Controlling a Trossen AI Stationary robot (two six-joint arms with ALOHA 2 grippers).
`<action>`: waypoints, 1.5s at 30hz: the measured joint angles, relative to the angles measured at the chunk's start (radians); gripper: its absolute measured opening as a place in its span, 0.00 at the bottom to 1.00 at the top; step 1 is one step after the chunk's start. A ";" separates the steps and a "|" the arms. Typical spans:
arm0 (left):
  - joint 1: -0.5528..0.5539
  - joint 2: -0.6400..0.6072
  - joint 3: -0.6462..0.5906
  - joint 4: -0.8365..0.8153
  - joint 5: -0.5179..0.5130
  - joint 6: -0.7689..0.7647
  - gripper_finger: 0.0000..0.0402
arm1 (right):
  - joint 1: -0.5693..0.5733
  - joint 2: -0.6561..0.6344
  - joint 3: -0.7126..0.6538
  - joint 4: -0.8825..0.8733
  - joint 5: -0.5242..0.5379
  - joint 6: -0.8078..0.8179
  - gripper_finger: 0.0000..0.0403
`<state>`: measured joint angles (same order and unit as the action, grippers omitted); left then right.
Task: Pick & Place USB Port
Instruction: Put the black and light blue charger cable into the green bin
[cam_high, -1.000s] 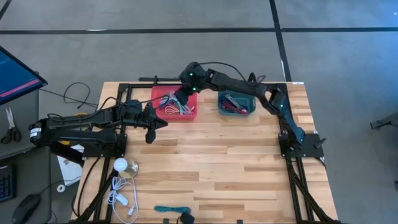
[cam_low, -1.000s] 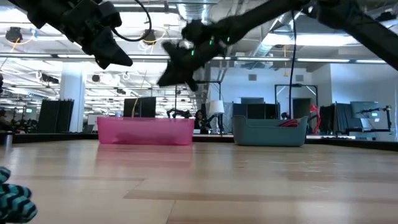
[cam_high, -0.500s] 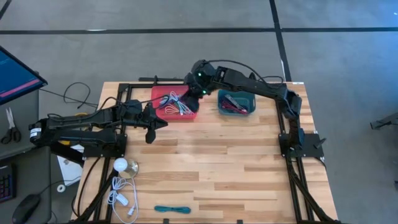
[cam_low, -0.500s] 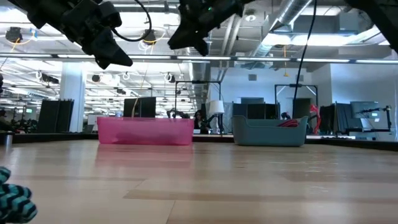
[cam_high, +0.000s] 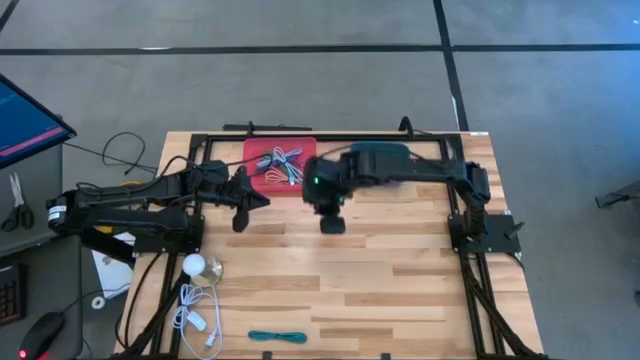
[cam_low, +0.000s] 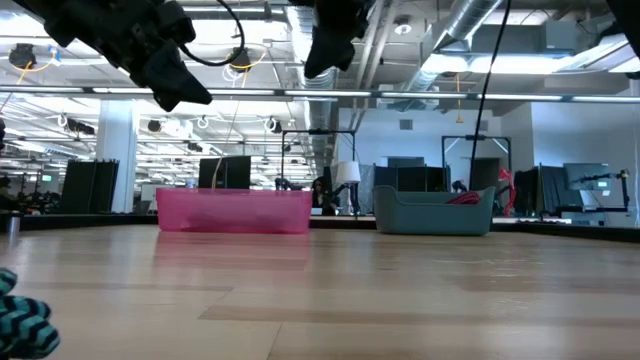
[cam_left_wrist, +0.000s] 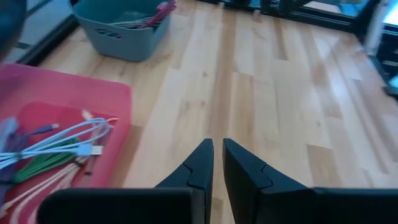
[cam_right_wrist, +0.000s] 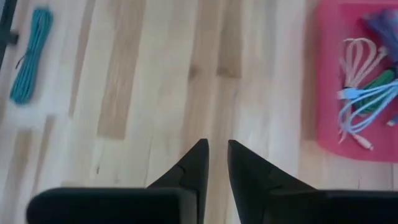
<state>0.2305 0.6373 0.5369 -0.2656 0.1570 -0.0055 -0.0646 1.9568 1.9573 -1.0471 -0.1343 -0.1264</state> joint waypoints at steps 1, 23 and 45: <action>-0.002 0.000 0.000 -0.001 0.017 0.000 0.09 | 0.019 0.000 0.000 -0.013 0.016 -0.003 0.13; -0.108 0.000 0.000 -0.004 0.039 0.000 0.09 | 0.123 -0.045 0.001 0.014 0.099 -0.005 0.01; -0.130 0.000 0.000 -0.014 0.030 0.017 0.09 | 0.153 -0.879 -1.248 1.185 0.098 0.129 0.00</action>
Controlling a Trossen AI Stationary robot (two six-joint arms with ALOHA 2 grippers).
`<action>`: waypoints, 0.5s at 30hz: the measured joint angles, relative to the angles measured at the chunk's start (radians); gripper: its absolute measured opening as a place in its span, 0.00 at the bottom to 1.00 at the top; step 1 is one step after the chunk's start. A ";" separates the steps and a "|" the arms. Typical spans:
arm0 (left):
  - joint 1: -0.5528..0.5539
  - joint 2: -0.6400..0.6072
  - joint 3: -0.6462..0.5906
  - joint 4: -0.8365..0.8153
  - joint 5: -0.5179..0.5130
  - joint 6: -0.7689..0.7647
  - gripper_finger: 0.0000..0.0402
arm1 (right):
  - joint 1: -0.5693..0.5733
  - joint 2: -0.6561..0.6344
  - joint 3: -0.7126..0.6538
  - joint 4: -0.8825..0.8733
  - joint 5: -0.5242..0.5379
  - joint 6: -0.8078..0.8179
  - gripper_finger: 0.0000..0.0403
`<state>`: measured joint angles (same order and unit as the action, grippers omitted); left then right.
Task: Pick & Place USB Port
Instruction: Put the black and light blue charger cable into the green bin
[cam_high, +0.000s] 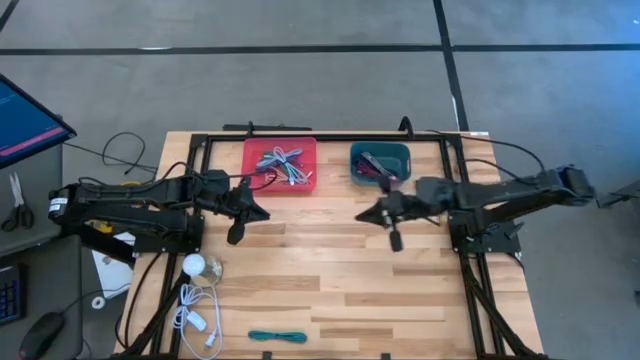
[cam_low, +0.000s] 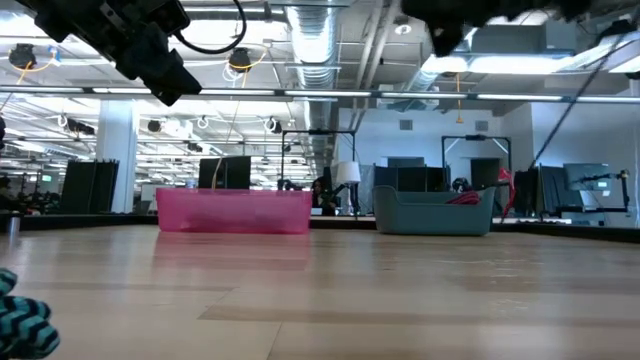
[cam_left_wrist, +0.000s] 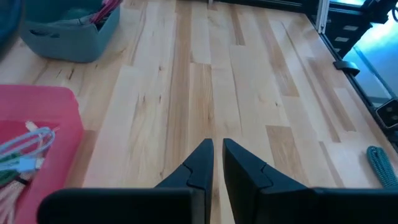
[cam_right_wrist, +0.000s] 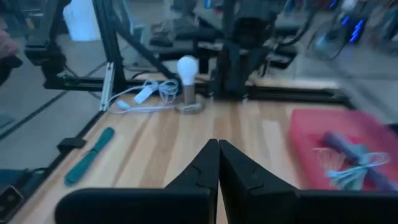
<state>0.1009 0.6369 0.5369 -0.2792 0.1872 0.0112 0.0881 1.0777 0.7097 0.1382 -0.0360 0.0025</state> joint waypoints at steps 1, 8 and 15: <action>0.000 0.000 0.000 0.004 -0.001 0.011 0.09 | 0.005 -0.042 -0.040 0.022 0.019 -0.012 0.00; -0.001 0.000 0.000 0.011 -0.002 0.018 0.09 | 0.023 -0.282 -0.208 0.045 0.112 -0.052 0.00; -0.001 0.001 0.000 0.012 -0.002 0.018 0.09 | 0.023 -0.442 -0.328 0.087 0.111 -0.058 0.00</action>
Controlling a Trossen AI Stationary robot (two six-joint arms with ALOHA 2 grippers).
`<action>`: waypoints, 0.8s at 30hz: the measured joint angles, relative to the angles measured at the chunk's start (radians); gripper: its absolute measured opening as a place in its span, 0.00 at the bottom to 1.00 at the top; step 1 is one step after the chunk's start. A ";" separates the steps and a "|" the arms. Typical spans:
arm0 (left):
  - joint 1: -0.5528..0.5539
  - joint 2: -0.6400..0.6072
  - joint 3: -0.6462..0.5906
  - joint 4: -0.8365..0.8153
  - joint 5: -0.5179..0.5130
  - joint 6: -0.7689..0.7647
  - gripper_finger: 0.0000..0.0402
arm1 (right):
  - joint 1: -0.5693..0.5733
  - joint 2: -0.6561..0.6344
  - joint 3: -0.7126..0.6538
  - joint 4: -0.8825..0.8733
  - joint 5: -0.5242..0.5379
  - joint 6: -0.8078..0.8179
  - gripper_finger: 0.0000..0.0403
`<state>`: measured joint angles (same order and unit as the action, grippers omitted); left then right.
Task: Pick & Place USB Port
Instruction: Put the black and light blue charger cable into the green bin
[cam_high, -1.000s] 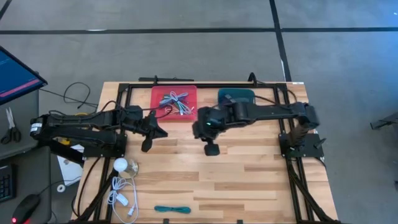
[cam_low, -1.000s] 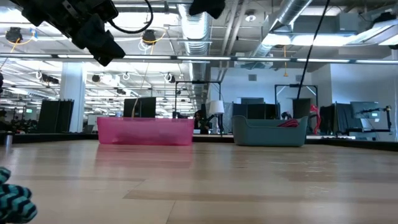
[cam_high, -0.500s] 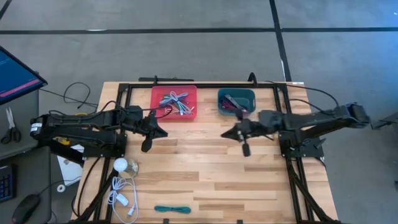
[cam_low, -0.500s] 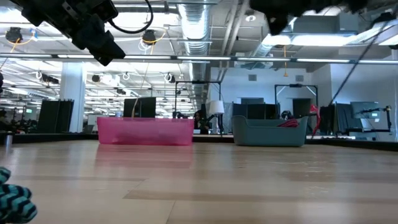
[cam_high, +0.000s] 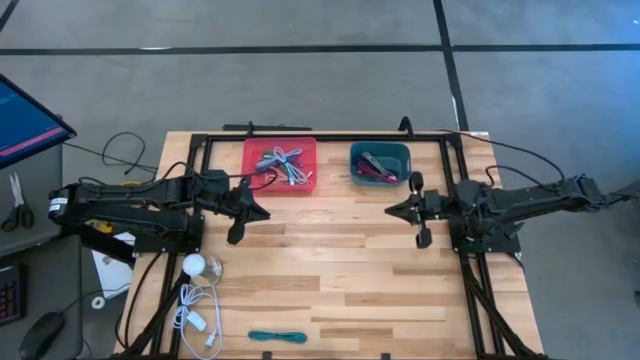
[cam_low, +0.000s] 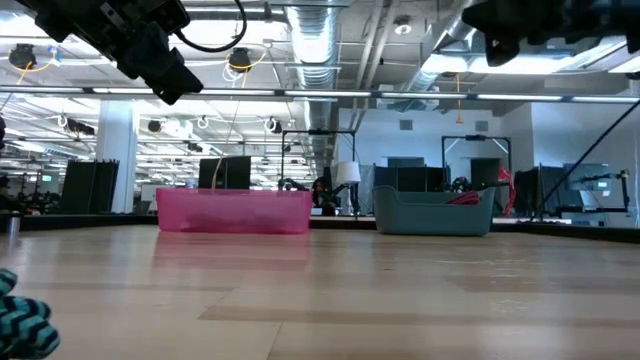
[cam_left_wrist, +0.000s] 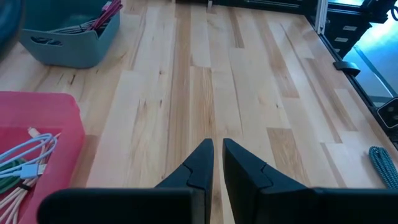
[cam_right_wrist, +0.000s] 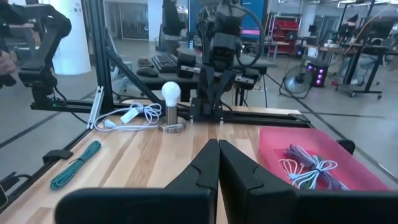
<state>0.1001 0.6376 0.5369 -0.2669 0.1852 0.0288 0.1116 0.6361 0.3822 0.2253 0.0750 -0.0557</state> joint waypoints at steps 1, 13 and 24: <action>0.000 0.000 0.000 0.001 0.000 0.000 0.09 | 0.000 -0.015 -0.013 0.000 0.001 -0.004 0.00; 0.000 0.000 0.000 0.019 0.000 -0.007 0.09 | -0.029 -0.006 -0.050 -0.020 0.028 0.020 0.00; -0.012 0.082 0.000 0.107 0.001 -0.042 0.09 | -0.029 0.046 -0.050 -0.003 0.030 0.020 0.00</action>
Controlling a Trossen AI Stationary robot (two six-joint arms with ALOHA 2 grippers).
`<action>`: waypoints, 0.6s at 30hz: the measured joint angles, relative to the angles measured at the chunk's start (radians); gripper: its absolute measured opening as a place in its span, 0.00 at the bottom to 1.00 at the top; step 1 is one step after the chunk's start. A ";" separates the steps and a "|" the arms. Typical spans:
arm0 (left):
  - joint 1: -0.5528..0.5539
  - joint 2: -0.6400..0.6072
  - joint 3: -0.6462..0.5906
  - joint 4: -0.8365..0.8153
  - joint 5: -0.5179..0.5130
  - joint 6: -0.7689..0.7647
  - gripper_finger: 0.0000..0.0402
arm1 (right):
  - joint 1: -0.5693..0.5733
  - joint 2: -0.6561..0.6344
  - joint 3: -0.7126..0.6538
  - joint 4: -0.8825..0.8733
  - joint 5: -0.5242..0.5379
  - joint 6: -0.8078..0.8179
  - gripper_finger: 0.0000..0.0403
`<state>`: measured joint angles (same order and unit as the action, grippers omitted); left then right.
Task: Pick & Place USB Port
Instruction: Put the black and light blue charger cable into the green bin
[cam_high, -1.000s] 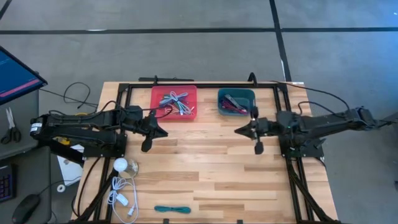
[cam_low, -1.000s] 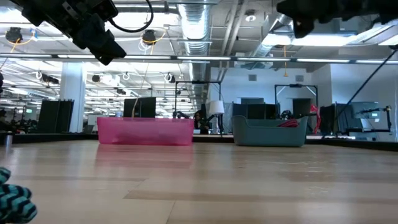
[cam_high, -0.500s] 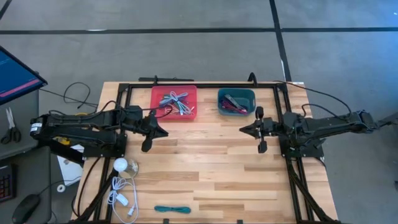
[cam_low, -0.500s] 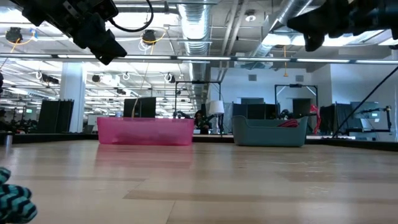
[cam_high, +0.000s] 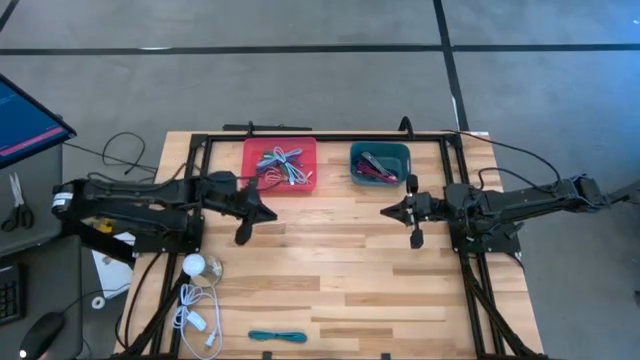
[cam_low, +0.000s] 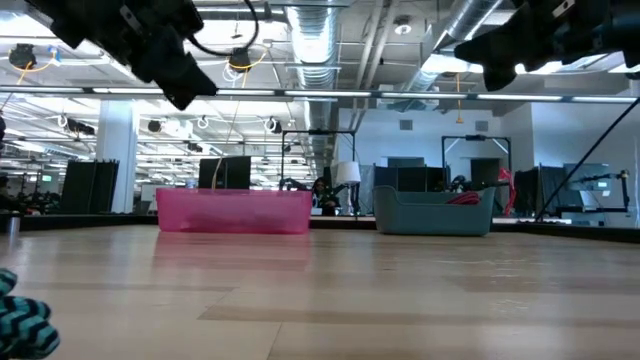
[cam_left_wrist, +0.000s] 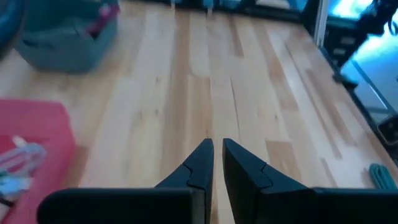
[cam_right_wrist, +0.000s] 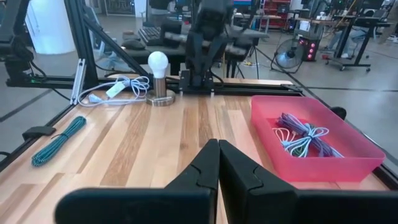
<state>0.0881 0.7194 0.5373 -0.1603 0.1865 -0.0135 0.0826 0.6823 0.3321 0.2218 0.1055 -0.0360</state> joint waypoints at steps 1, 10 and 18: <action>-0.012 0.027 0.000 0.005 0.000 0.000 0.09 | 0.000 0.000 0.000 0.000 0.000 0.000 0.00; -0.160 0.181 0.000 0.088 0.049 -0.004 0.09 | 0.000 -0.002 0.000 0.005 0.000 0.000 0.00; -0.281 0.185 0.000 0.254 0.051 -0.056 0.09 | 0.000 -0.002 0.000 0.005 0.000 0.001 0.00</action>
<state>-0.1928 0.9047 0.5374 0.0939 0.2371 -0.0696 0.0822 0.6804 0.3321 0.2264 0.1055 -0.0349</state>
